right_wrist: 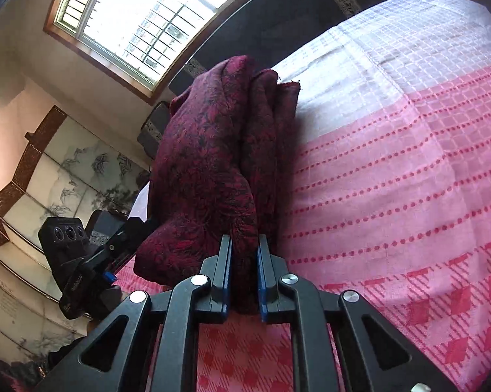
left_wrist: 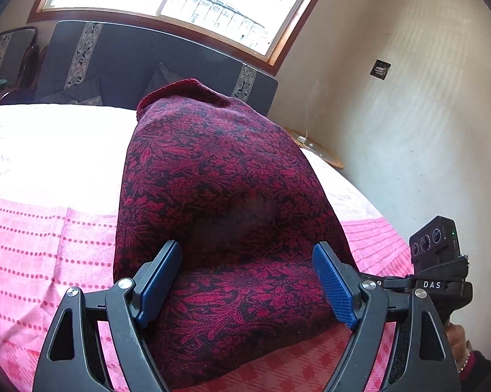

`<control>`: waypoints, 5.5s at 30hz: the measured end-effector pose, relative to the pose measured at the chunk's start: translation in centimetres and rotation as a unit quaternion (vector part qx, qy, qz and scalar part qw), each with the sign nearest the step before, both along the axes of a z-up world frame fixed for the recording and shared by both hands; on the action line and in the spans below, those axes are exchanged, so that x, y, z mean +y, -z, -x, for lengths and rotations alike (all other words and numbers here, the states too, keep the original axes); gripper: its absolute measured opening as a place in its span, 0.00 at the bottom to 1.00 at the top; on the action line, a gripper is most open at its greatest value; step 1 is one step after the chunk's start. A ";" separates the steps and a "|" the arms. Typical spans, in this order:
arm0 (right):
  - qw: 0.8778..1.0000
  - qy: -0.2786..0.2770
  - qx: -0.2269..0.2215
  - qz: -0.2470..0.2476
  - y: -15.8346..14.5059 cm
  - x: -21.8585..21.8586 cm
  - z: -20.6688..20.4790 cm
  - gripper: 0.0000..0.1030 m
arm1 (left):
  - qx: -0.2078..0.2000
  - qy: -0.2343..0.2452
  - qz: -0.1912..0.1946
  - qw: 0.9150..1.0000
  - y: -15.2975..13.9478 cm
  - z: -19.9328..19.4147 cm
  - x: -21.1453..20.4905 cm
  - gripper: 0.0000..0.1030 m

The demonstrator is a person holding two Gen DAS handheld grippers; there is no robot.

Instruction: Fold small clothes

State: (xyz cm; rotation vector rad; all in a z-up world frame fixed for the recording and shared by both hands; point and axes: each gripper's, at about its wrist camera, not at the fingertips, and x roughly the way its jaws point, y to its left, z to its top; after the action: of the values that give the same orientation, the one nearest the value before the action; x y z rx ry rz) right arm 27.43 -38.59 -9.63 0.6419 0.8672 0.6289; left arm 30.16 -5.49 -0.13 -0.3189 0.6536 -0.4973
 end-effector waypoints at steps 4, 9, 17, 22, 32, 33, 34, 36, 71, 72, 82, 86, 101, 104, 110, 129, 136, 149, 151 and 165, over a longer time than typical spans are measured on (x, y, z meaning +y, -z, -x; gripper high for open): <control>0.999 -0.018 -0.003 0.032 -1.1 1.3 -0.3 0.14 | 0.023 0.010 -0.044 0.999 0.5 -0.8 -1.4 0.80; 0.996 -0.016 -0.047 0.073 -4.6 1.6 -2.0 0.31 | 0.031 0.012 -0.027 0.999 0.9 -1.0 -1.0 0.80; 0.995 -0.043 -0.024 0.091 -6.0 4.8 -11.4 0.54 | 0.033 0.011 -0.009 0.999 0.9 -1.0 -0.5 0.80; 0.994 -0.009 -0.072 0.076 -7.4 4.4 -10.1 0.11 | 0.035 0.012 0.018 0.999 1.1 -1.1 0.5 0.80; 0.998 0.027 -0.030 0.047 -2.2 3.1 -9.9 0.11 | 0.037 0.015 0.010 0.999 1.1 -1.2 0.3 0.80; 0.998 0.027 -0.035 0.054 -2.2 3.2 -9.9 0.12 | 0.036 0.015 0.007 0.999 1.0 -1.3 0.2 0.80; 0.997 0.028 -0.037 0.057 -2.1 3.2 -9.9 0.11 | 0.035 0.015 0.003 0.999 0.9 -1.2 -0.1 0.80; 0.998 0.031 -0.034 0.045 -1.8 3.2 -9.9 0.11 | 0.034 0.013 -0.004 0.999 0.8 -1.2 -0.4 0.80; 0.988 0.055 -0.075 0.127 -2.9 6.8 -7.2 0.15 | 0.016 -0.026 -0.096 0.995 0.3 0.3 -2.6 0.81; 0.987 0.055 -0.075 0.128 -2.9 6.8 -7.2 0.15 | 0.014 -0.027 -0.100 0.995 0.2 0.4 -2.7 0.81; 0.986 0.057 -0.080 0.136 -3.0 7.2 -6.8 0.16 | -0.013 -0.072 -0.162 0.984 -1.6 2.0 -1.8 0.81; 0.986 0.056 -0.079 0.134 -3.0 7.2 -6.7 0.16 | -0.018 -0.086 -0.162 0.983 -2.4 1.3 -0.3 0.81; 0.989 0.048 -0.079 0.113 -2.7 6.4 -6.8 0.19 | 0.077 0.037 -0.014 0.996 -1.7 -10.8 5.2 0.82; 0.989 0.047 -0.081 0.113 -2.7 6.4 -6.8 0.20 | 0.118 0.067 0.014 0.991 0.0 -12.8 5.5 0.82; 0.989 0.045 -0.083 0.114 -2.8 6.4 -6.9 0.21 | 0.179 0.121 0.093 0.972 2.4 -15.1 6.0 0.85; 0.999 0.046 -0.014 0.018 -1.8 6.3 -7.2 0.21 | 0.155 0.090 0.019 0.984 0.8 -12.9 3.6 0.58; 1.000 -0.024 -0.017 0.002 -1.5 10.9 -6.3 0.15 | 0.154 0.063 0.034 0.985 0.9 -9.0 8.8 0.56; 0.997 -0.066 -0.014 0.048 -5.0 12.2 -11.8 0.51 | 0.130 0.055 0.059 0.988 3.1 -8.2 10.4 0.70; 0.996 -0.065 -0.020 0.052 -5.7 12.8 -13.4 0.45 | 0.126 0.052 0.054 0.989 3.2 -8.0 10.5 0.72; 1.000 -0.023 0.009 0.012 -2.5 10.7 -12.9 0.28 | 0.094 0.040 0.002 0.995 3.2 -7.6 8.8 0.79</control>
State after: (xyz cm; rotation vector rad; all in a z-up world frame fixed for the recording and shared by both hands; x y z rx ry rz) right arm 40.32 -27.88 -7.11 0.6079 0.9063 0.6547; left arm 37.73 3.27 -3.29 -0.3476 0.8516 -0.5499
